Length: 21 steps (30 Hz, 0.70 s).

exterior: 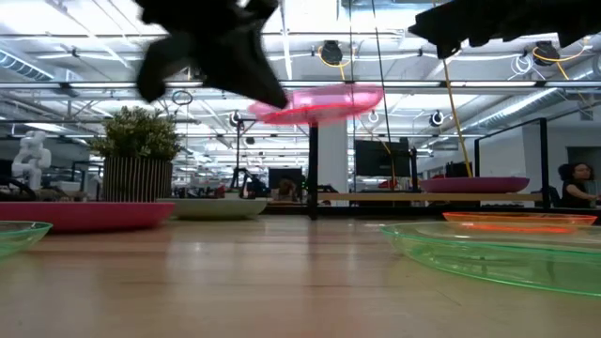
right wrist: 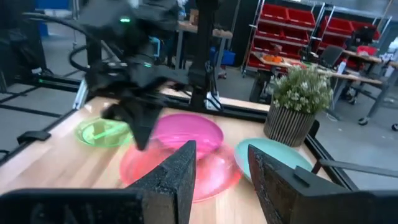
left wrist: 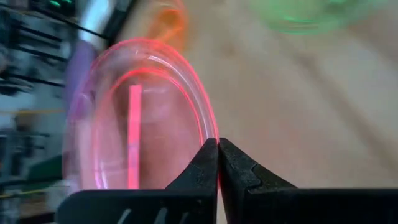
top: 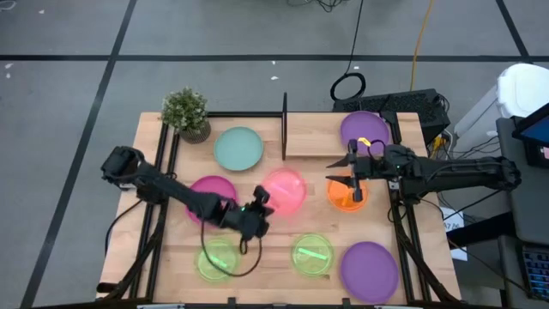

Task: Place and stack plates onto a shelf
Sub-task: Put the small pink plate on the shelf

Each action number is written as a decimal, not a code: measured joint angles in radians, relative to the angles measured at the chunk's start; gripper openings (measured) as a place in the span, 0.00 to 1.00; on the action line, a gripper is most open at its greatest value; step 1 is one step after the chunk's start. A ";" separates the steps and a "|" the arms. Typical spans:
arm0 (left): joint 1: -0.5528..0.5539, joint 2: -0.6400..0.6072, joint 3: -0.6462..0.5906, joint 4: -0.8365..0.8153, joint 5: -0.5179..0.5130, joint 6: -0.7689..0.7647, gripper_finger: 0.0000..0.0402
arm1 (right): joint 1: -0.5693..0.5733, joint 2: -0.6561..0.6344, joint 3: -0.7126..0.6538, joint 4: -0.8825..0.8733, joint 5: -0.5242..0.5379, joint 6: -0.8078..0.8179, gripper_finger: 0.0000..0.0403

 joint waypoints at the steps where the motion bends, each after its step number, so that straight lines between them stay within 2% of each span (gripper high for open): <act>1: 0.024 0.000 0.000 0.026 0.012 0.044 0.00 | 0.003 -0.007 0.000 -0.002 0.000 0.000 0.32; 5: 0.114 0.006 0.000 0.138 0.118 0.190 0.00 | 0.014 -0.038 0.000 -0.010 0.000 -0.005 0.32; 10: 0.206 0.009 0.000 0.266 0.171 0.304 0.00 | 0.037 -0.069 0.000 -0.013 0.000 -0.040 0.32; 15: 0.271 0.009 0.000 0.358 0.265 0.355 0.00 | 0.043 -0.080 0.000 -0.013 0.000 -0.055 0.32; 21: 0.336 0.009 0.000 0.416 0.306 0.361 0.00 | 0.043 -0.080 0.000 -0.010 0.000 -0.089 0.32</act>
